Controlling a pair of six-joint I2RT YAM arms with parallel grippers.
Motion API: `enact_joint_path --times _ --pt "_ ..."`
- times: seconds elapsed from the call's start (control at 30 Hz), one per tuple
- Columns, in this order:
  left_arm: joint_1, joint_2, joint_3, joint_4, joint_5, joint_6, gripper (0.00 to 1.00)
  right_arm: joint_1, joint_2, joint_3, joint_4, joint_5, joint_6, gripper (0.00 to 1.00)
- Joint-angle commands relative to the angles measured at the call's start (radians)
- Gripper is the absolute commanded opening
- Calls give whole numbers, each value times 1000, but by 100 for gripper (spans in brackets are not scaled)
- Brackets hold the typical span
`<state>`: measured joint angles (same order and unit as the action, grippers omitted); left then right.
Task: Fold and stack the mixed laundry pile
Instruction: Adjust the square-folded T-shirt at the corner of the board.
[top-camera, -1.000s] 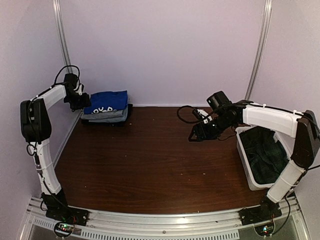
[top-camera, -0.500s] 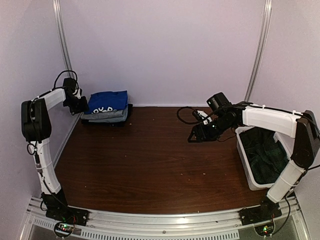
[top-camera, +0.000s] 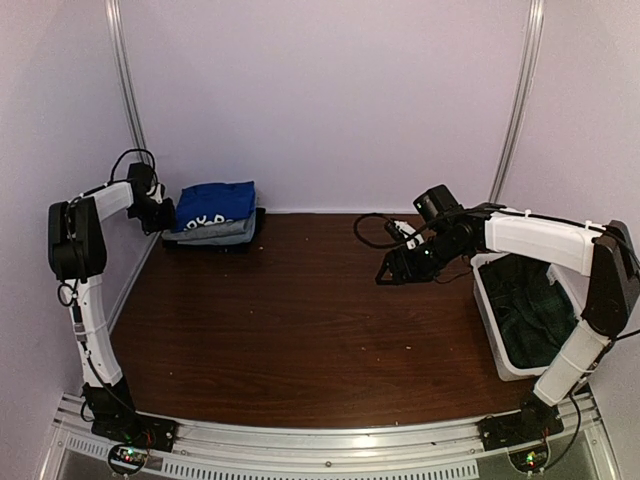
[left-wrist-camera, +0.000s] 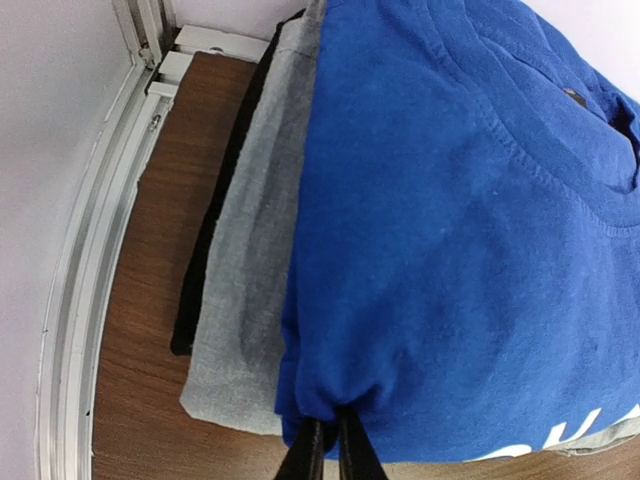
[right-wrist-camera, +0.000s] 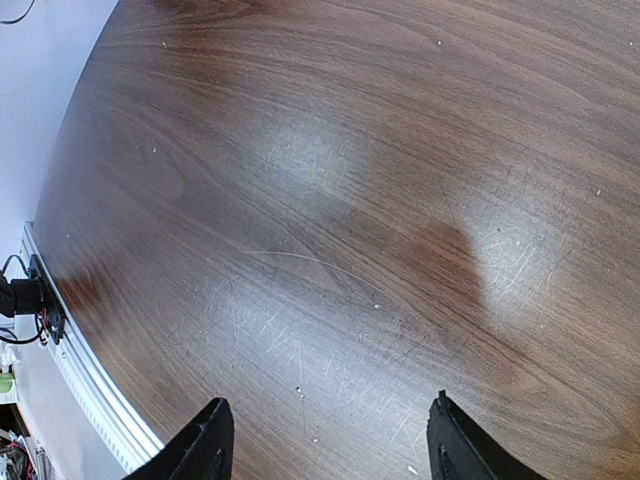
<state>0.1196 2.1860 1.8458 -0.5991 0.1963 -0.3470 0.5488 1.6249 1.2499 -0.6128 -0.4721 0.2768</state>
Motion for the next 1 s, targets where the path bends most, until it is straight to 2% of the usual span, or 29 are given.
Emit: enact_joint_path --times 0.0,0.07,0.23,0.4,0.47,0.67,0.77,0.87,0.97 --pt "22 -3 41 24 -40 5 5 -9 -1 14 4 -11 -3 67" --pt "32 0 52 6 -56 5 6 -9 4 19 1 -13 -6 67" --pt "35 -1 38 -9 -71 18 16 -9 6 22 -4 -13 -12 67" --pt "35 -1 6 27 -3 26 25 -7 12 27 -8 -13 -16 67" --pt "35 -3 -4 35 18 29 26 -8 13 29 -12 -13 -20 67" --pt "35 8 -25 67 49 30 22 -9 13 28 -16 -8 -23 67" --pt "35 15 -22 71 55 28 13 -9 13 30 -19 -5 -25 67" --pt "35 9 -6 66 38 27 0 -11 12 32 -23 -3 -28 67" --pt "36 4 36 48 -3 31 0 -10 10 32 -24 -3 -28 67"
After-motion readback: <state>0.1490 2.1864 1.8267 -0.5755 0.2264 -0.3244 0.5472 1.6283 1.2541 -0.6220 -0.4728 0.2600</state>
